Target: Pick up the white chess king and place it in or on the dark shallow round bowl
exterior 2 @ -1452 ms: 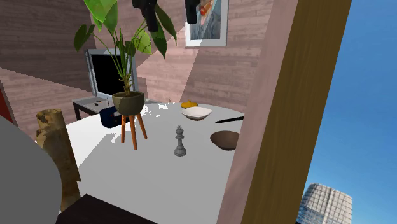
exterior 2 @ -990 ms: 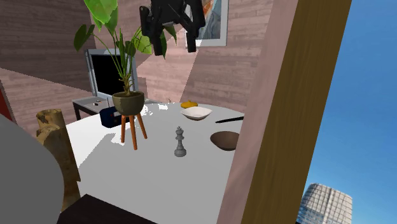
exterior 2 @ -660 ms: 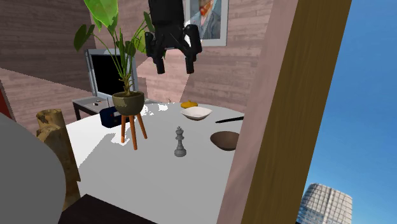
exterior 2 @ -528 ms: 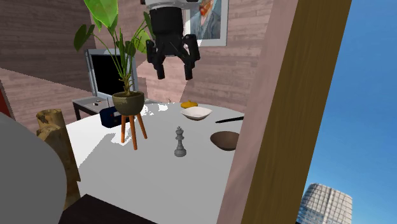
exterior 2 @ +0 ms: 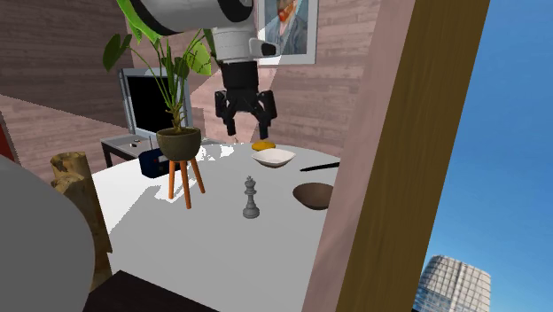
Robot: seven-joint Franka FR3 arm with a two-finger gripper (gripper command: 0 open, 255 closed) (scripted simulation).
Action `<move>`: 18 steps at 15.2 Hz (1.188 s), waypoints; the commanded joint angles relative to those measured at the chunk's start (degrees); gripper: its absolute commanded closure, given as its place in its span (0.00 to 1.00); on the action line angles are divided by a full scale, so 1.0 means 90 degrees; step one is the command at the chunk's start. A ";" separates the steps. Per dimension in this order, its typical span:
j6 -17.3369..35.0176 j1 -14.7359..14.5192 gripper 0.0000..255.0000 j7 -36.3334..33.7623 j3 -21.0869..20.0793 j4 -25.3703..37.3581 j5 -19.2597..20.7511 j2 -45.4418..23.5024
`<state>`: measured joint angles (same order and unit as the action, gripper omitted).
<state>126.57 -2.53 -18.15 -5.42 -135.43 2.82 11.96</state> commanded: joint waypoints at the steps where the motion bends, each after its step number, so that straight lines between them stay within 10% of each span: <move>1: 0.0318 -0.0029 0.00 -0.0134 -0.0070 0.0185 0.0024 -0.0495; 18: 0.1568 -0.0486 0.00 -0.1004 -0.0166 0.3136 0.0511 -0.4659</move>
<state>140.46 -6.76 -27.15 -7.01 -109.35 7.30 -27.72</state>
